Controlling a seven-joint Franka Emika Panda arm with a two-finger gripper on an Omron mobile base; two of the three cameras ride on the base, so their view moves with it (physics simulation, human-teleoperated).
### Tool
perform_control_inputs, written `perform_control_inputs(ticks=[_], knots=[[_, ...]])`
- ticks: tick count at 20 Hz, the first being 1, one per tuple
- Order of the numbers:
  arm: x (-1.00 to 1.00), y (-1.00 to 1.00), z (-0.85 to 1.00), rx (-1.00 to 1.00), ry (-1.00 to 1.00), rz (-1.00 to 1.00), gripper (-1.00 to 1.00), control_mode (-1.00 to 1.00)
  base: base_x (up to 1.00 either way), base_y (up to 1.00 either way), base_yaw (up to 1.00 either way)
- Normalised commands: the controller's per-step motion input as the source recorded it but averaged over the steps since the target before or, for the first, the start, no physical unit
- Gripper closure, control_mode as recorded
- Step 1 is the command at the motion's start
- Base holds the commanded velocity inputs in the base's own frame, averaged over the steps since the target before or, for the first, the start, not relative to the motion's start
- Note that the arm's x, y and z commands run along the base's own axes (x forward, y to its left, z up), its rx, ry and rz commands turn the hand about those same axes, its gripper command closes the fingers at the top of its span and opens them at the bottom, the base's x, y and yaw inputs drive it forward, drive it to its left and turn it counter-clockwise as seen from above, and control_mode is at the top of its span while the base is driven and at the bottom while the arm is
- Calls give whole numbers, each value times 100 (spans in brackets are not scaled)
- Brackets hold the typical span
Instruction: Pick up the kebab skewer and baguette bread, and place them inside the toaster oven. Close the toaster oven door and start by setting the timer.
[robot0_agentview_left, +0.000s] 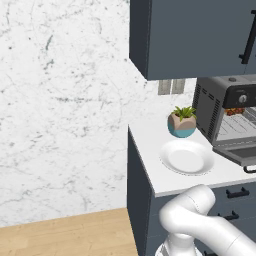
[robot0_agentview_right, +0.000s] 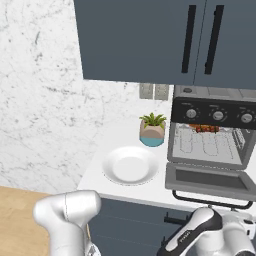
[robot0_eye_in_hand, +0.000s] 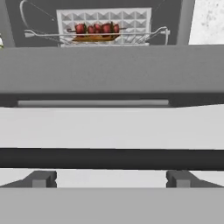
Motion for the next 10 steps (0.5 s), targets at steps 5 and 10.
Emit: perform_control_inputs(ticks=[5,10], knots=[[16,0,24,0,0,0,-100,-100,0,0,0],[22,0,28,0,0,0,-100,-100,0,0,0]])
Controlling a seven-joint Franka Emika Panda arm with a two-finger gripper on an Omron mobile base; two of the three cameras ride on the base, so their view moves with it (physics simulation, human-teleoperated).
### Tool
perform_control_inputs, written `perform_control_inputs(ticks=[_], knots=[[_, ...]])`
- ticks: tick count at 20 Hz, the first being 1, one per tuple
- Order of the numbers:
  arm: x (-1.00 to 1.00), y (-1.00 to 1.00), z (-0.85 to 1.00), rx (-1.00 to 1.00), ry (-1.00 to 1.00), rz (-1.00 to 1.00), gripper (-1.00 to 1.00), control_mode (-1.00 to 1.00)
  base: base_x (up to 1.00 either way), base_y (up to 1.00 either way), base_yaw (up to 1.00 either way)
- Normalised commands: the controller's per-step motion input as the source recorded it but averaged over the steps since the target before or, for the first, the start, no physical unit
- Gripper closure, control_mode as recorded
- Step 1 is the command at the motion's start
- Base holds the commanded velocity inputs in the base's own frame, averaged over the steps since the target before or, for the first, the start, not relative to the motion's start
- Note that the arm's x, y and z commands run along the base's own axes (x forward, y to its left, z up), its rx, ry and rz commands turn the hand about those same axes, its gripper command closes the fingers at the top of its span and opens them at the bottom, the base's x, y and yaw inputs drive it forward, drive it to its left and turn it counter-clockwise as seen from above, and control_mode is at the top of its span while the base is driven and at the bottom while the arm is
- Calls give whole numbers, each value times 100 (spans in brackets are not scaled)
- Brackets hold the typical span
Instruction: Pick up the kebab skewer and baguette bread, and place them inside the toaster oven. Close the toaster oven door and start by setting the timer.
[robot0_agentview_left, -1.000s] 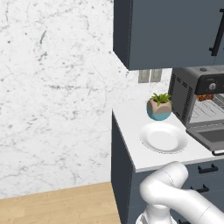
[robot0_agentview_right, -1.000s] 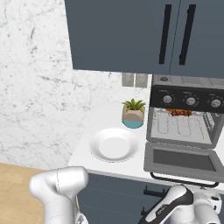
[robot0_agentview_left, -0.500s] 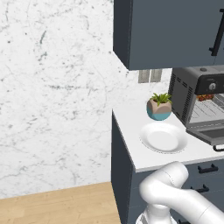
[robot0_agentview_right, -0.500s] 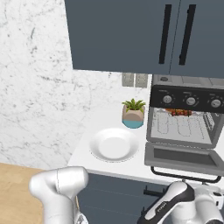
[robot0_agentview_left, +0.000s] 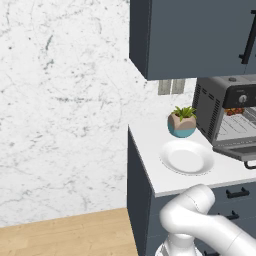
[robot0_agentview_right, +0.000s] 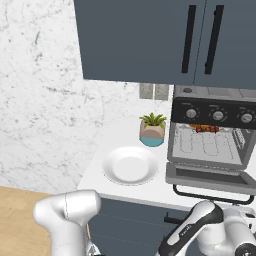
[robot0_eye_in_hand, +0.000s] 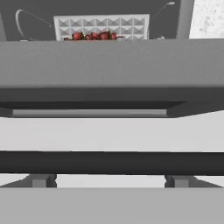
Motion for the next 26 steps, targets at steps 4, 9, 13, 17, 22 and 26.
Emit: perform_control_inputs(ticks=[4,9,13,17,22,26], knots=[[20,0,29,0,0,0,-100,-100,0,0,0],[18,0,35,0,0,0,-100,-100,0,0,0],[20,0,38,0,0,0,-100,-100,0,0,0],[27,0,39,0,0,0,-100,-100,0,0,0],[36,1,43,0,0,0,-100,-100,0,0,0],[35,0,44,0,0,0,-100,-100,0,0,0]])
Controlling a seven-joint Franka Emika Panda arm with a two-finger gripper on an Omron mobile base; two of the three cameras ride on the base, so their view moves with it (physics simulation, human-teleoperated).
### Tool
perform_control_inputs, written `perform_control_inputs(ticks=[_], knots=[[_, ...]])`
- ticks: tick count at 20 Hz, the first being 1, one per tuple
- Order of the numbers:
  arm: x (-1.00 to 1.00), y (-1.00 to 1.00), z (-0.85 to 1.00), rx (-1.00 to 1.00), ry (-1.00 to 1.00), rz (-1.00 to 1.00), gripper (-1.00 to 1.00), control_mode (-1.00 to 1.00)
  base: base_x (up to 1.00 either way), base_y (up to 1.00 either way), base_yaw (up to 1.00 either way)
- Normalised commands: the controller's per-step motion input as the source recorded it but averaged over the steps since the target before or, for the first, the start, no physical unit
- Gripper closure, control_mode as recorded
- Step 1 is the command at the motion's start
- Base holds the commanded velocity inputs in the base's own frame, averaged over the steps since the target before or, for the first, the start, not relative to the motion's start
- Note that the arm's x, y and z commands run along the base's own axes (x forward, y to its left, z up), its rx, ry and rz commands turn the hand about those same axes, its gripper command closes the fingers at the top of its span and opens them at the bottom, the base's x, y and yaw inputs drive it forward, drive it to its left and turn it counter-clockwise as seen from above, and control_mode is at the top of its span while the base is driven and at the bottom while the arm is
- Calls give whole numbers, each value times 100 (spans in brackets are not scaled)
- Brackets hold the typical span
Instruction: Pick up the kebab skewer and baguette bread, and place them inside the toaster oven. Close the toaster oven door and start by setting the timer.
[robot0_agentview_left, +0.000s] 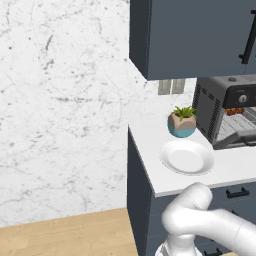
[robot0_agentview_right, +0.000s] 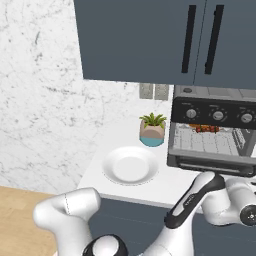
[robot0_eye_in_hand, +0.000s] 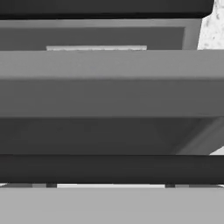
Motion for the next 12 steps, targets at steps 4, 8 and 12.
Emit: perform_control_inputs(ticks=[4,8,12], knots=[[34,0,44,0,0,0,-100,-100,0,0,0],[38,0,38,0,0,0,-100,-100,0,0,0],[38,1,34,0,0,0,-100,-100,0,0,0]])
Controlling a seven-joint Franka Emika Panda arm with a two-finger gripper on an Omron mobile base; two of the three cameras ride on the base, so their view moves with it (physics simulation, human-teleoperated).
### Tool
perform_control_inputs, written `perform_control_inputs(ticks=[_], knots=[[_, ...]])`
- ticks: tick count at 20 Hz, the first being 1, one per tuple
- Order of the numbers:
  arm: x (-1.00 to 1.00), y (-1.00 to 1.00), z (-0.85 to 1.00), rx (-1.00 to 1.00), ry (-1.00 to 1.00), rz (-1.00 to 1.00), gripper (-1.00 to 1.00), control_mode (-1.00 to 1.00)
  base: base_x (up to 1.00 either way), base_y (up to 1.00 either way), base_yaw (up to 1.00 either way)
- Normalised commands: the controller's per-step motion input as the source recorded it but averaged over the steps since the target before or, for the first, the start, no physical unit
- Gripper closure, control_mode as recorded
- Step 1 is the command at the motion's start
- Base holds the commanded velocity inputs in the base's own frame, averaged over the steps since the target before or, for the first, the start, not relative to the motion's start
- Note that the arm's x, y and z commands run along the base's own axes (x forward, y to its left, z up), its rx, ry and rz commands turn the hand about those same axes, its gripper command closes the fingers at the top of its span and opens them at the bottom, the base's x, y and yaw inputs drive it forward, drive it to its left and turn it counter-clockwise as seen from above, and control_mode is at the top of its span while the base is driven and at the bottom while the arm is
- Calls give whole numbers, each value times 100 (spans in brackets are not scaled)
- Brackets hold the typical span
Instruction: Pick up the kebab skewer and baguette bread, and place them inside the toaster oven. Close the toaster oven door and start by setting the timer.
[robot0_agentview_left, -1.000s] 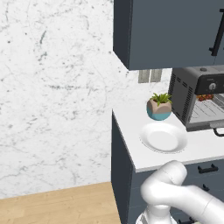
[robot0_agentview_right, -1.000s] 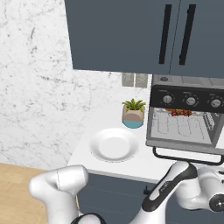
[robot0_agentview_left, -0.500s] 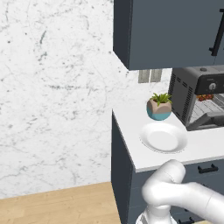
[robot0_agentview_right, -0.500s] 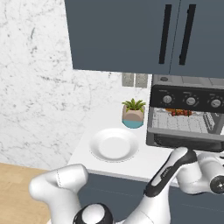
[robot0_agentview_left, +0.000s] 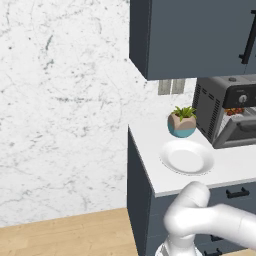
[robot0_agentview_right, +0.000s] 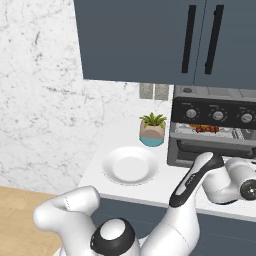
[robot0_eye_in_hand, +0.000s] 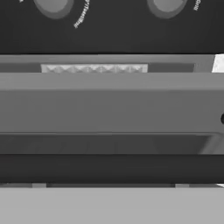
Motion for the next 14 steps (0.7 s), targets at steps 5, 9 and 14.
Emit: perform_control_inputs(ticks=[5,9,14], knots=[[30,0,22,0,0,0,-100,-100,0,0,0],[24,12,1,0,0,0,-100,-100,0,0,0],[15,13,0,0,0,0,-100,-100,0,0,0]])
